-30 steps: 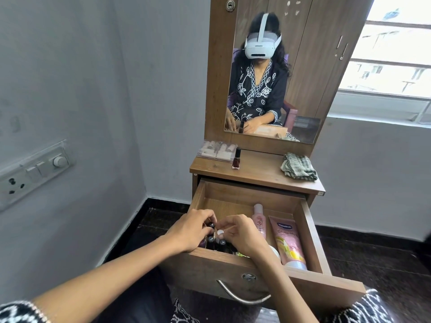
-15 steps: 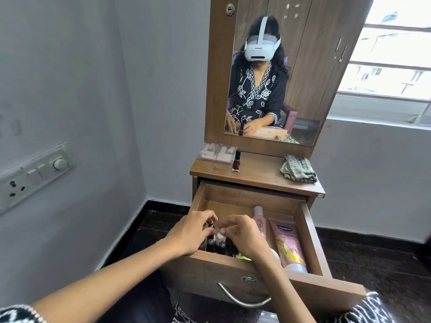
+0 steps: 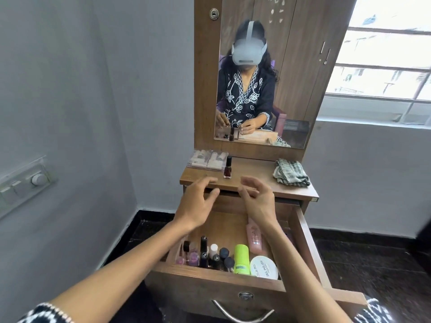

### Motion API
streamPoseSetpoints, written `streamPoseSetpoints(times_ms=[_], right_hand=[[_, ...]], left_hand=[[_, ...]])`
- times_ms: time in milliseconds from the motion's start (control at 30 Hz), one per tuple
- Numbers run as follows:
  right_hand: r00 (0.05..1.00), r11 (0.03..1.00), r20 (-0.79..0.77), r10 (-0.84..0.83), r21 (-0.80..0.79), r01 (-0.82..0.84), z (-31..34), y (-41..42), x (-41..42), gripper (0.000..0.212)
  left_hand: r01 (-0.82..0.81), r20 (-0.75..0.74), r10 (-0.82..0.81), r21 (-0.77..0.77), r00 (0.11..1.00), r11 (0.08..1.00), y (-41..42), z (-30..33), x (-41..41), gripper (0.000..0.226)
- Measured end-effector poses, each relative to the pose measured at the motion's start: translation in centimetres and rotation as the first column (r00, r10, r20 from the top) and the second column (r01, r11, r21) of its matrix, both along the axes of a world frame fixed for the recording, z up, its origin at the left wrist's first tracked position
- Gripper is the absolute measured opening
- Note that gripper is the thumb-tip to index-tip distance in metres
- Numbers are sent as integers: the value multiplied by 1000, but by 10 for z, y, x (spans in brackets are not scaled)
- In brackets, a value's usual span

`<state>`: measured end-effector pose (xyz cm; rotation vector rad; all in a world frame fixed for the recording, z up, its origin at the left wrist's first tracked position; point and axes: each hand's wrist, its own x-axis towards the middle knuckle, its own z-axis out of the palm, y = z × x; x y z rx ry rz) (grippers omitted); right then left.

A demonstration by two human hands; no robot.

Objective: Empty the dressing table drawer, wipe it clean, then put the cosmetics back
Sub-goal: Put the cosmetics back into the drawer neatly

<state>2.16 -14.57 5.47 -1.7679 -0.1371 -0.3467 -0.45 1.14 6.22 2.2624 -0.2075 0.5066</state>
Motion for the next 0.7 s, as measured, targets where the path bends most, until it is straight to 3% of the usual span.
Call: streamPoseSetpoints(times_ms=[133, 300, 467, 700], right_hand=[[1000, 998, -6, -25, -54, 25, 16, 3, 37, 33], [997, 987, -65, -43, -158, 32, 23, 11, 73, 39], [997, 977, -81, -11, -214, -7, 18, 21, 86, 37], [1000, 973, -21, 14, -231, -19, 16, 22, 73, 25]], left_hand=[[-61, -11, 60, -139, 998, 988, -15, 17, 44, 37], [-134, -49, 128, -150, 991, 980, -27, 17, 87, 44], [-145, -143, 121, -176, 982, 974, -32, 3, 101, 42], [-135, -119, 111, -219, 987, 966, -35, 5, 90, 28]])
